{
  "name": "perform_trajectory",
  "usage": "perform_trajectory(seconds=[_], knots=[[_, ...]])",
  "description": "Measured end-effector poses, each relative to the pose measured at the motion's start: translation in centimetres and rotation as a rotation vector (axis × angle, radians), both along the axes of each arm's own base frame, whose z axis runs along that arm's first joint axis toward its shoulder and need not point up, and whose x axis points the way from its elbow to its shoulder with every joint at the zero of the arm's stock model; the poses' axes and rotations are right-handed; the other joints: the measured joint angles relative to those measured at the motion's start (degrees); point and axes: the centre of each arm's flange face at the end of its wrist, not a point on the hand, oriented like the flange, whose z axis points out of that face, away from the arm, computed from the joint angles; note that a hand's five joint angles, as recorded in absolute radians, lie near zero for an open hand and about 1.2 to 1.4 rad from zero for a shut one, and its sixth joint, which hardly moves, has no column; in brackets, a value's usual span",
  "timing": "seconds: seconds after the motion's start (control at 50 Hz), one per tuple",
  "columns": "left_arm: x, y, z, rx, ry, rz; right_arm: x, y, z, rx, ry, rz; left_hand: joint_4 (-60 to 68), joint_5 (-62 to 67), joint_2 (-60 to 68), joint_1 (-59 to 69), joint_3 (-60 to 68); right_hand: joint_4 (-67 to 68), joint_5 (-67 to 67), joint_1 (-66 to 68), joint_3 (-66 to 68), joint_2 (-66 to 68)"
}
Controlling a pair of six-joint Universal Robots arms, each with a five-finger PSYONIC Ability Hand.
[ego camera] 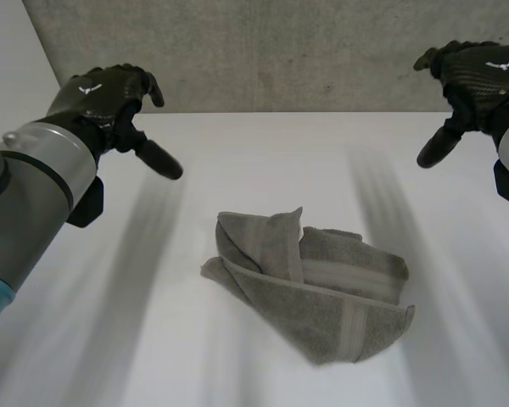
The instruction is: Fold the towel.
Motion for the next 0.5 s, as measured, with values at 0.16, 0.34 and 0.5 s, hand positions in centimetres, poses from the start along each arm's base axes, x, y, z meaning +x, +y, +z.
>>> perform_trajectory(seconds=[0.16,0.34,0.5], knots=[[-0.6,-0.4,-5.2,0.142,-0.086,-0.01,0.9,2.3,-2.3,0.123,0.181,0.147,0.0,0.0,0.0,0.0,0.0,0.0,0.0,0.0,0.0,0.0],[-1.1,0.2,-12.3,0.318,-0.187,-0.038,2.3,6.3,-7.6,0.291,0.272,0.319,0.0,0.1,0.0,0.0,0.0,0.0,0.1,0.4,0.1,0.0],[-2.8,0.5,-16.5,0.354,-0.218,-0.083,3.0,8.7,-12.9,0.331,0.311,0.382,0.0,0.1,0.0,0.0,0.0,2.0,4.2,4.1,2.9,1.7]])
